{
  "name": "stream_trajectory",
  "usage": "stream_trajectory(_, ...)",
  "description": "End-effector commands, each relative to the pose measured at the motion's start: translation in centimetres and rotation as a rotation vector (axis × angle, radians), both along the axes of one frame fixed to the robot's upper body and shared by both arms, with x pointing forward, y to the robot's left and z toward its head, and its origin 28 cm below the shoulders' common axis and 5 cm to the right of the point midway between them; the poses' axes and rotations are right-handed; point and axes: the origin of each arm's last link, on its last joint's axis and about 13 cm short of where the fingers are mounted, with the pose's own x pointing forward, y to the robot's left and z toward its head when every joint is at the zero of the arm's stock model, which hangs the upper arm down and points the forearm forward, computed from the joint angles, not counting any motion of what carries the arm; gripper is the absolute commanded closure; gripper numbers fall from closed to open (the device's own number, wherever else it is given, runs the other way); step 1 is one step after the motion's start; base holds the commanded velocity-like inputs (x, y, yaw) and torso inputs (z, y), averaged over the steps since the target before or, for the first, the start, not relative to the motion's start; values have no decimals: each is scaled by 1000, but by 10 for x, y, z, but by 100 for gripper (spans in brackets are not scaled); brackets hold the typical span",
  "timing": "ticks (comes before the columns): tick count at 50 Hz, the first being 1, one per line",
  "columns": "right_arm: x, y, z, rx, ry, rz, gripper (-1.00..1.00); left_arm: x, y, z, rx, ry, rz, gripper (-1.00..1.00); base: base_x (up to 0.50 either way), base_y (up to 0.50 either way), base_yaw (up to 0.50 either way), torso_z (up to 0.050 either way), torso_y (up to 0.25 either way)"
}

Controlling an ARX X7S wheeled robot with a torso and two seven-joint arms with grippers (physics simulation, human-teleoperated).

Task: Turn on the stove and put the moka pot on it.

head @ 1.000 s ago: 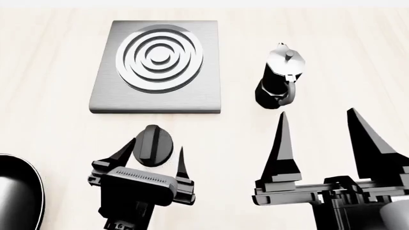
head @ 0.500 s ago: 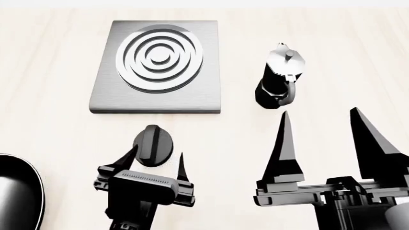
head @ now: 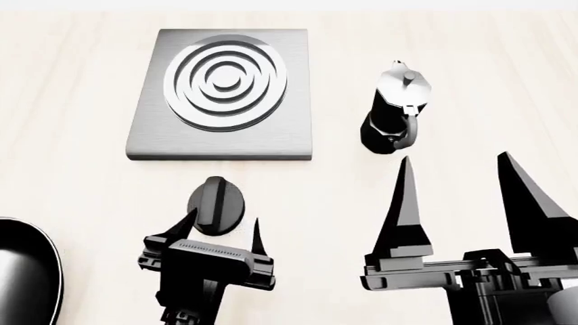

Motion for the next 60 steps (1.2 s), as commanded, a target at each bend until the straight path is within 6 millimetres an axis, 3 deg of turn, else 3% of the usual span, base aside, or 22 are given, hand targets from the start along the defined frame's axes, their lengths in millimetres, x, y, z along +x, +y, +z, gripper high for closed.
stream_trajectory(1,1,0,0,1,2,-1,-100,3,0,-4,1,9,4,-100,0,0,0,0,0)
stream_trajectory(60,-1,0,1,2,-3,-1,-100,3,-8,-10,14,20,-33,-100,0,0,0,0,0)
